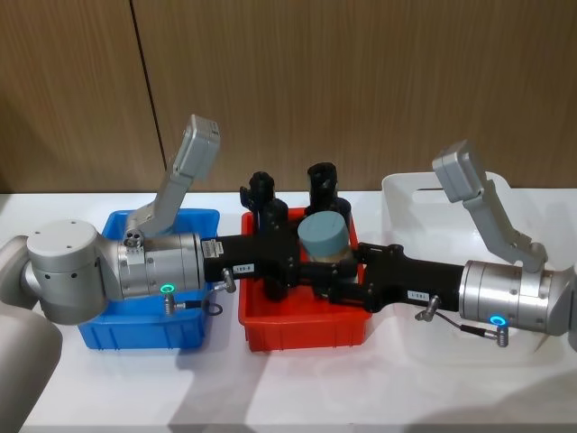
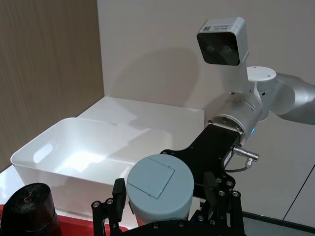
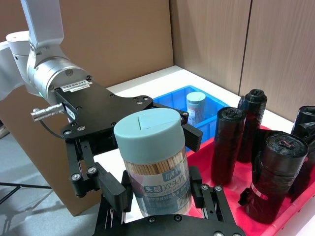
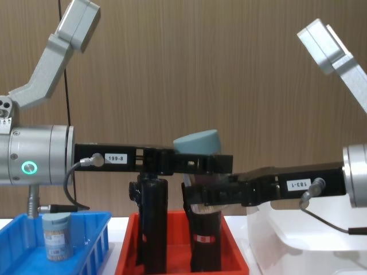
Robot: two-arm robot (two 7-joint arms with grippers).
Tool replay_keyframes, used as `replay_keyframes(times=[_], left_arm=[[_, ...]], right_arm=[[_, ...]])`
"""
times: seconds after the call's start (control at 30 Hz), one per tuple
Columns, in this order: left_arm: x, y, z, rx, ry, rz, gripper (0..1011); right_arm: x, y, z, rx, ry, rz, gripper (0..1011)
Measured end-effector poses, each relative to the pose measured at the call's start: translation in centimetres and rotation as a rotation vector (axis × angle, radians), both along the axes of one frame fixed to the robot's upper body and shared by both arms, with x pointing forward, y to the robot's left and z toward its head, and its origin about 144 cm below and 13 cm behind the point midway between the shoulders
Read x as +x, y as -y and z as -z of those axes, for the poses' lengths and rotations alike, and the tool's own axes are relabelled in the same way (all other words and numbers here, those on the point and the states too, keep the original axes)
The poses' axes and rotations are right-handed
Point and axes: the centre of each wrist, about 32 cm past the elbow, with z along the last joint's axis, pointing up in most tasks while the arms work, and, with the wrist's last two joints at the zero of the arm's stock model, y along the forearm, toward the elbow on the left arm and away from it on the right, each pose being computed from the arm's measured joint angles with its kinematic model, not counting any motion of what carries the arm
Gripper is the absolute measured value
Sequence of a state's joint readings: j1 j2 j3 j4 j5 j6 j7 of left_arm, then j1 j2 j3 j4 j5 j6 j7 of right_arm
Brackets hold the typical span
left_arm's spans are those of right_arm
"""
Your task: Pick the cotton swabs from the blue box and place them into the white box.
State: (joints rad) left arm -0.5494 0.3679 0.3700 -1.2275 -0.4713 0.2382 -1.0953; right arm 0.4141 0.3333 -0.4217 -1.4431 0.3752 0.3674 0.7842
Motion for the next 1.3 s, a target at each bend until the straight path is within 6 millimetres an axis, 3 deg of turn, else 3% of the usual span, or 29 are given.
replay_keyframes(times=[0.6, 1.3], left_arm=[[0.0, 0.0, 0.0, -0.001, 0.0, 0.0, 1004], [0.0, 0.0, 0.0, -0.001, 0.0, 0.0, 1004]], right_arm=[[-0.1, 0.4, 0.1, 0.012, 0.009, 0.001, 681], [0.0, 3.4, 0.6, 0.039, 0.034, 0.06, 681]])
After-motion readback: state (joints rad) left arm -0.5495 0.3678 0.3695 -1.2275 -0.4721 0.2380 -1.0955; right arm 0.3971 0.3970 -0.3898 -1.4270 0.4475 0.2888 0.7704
